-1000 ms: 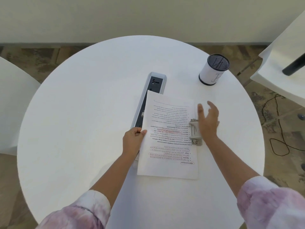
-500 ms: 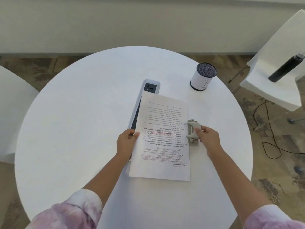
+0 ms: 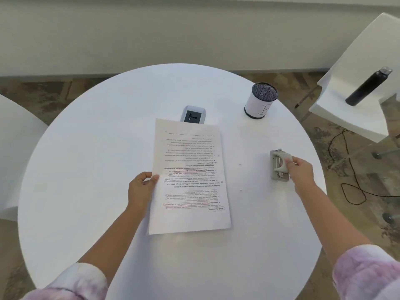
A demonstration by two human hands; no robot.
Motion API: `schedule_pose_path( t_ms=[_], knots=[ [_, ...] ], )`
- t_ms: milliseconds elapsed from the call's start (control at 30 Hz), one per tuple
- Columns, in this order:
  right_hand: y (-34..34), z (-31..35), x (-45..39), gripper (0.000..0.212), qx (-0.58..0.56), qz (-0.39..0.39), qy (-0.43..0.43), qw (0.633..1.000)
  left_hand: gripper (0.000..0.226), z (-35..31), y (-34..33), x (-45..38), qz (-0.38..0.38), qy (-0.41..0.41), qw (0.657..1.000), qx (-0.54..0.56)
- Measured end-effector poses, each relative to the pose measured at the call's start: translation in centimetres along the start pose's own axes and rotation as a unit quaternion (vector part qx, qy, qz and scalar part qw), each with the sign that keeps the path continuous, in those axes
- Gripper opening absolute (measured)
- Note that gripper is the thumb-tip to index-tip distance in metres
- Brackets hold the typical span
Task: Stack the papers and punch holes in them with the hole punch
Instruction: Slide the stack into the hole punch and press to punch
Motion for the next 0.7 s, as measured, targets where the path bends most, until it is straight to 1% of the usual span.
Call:
schedule_pose_path(
  t_ms=[133, 467, 567, 633, 700],
  knots=[
    [-0.1, -0.1, -0.4, 0.027, 0.037, -0.013, 0.020, 0.999, 0.008, 0.2, 0.1, 0.2, 0.002, 0.002, 1.000, -0.002],
    [-0.3, -0.2, -0.8, 0.029, 0.097, -0.014, 0.052, 0.994, 0.007, 0.1, 0.1, 0.9, -0.002, 0.008, 1.000, 0.004],
    [-0.2, 0.0, -0.3, 0.034, 0.130, -0.046, 0.064, 0.988, 0.004, 0.2, 0.1, 0.8, -0.003, 0.006, 1.000, 0.002],
    [-0.2, 0.7, 0.7, 0.037, 0.166, -0.102, 0.114, 0.974, 0.005, 0.2, 0.1, 0.9, 0.000, 0.010, 1.000, 0.012],
    [-0.7, 1.8, 2.4, 0.034, 0.185, -0.127, 0.210, 0.952, 0.006, 0.1, 0.1, 0.9, 0.006, 0.019, 0.999, 0.029]
  ],
)
Point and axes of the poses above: each hand's wrist, its own x-axis away from the middle knuckle, its own y-axis out of the back of the hand, z = x × y, the point moved 1 cm from there along -x, towards the middle knuckle, and after that the axes turned 14 degrees about -z, right-handed, at the moved point
